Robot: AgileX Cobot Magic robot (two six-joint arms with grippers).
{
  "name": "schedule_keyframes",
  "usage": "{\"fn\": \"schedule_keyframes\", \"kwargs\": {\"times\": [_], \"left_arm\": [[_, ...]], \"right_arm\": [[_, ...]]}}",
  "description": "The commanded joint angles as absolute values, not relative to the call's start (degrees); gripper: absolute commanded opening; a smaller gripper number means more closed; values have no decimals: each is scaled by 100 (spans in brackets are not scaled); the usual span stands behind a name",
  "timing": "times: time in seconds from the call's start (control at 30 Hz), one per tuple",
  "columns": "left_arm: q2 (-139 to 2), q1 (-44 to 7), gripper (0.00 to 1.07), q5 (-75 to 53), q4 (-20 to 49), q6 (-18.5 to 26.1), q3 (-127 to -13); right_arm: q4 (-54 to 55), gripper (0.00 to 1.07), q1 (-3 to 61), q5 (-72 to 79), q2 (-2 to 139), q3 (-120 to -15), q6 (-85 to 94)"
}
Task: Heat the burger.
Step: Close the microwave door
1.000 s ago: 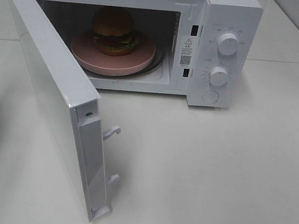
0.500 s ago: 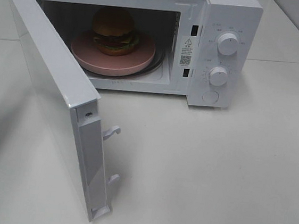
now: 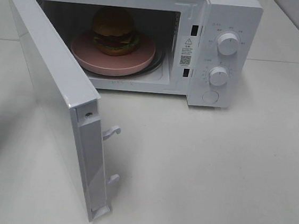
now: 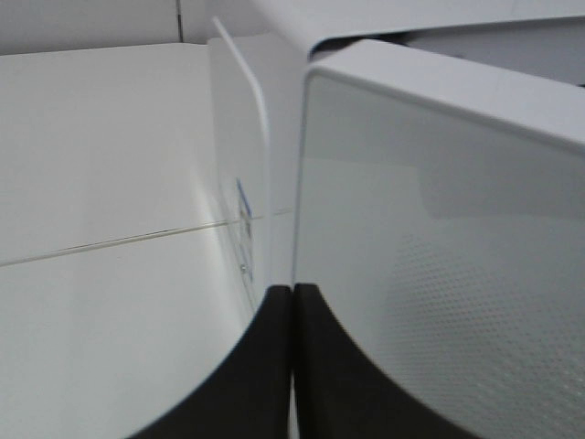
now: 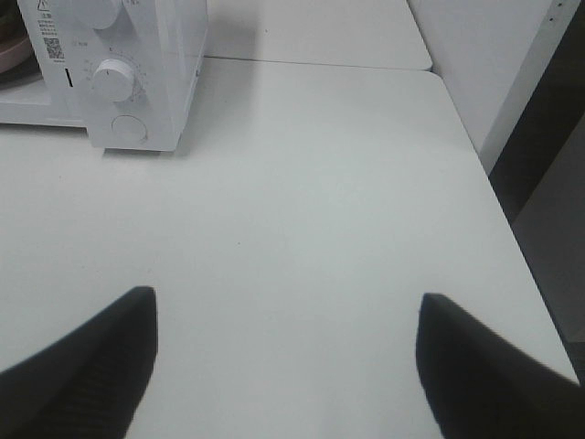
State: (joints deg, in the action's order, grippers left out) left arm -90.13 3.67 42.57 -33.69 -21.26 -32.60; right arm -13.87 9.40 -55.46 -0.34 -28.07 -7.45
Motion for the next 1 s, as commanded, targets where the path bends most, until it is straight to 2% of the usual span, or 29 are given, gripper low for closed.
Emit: {"fn": "schedule_keyframes", "kwargs": {"times": [0.03,0.13,0.2,0.7,0.83,1.0], "left_arm": [[-9116,338,0,4503,-3621,-2343,-3289],[-9259,160,0,4486,-3598,-2384,-3317],[-9419,-367,0,4366,-3598,-2343,-3552],[-9798,-1232,0,4125,-3094,-2338,-4051],[-9803,-1547,0,3890,-2871,-2097,-4177],[-9815,-1759,0,3661,-2762,-2023,-4332]], "right_arm": [[-1358,74,922,-5500,-189,-2796,-676],[-1358,74,922,-5500,-189,-2796,-676],[-1358,74,922,-5500,-189,-2796,-676],[-1358,74,922,-5500,-189,-2796,-676],[-1358,74,922,-5500,-189,-2796,-676],[-1358,74,922,-5500,-189,-2796,-676]]}}
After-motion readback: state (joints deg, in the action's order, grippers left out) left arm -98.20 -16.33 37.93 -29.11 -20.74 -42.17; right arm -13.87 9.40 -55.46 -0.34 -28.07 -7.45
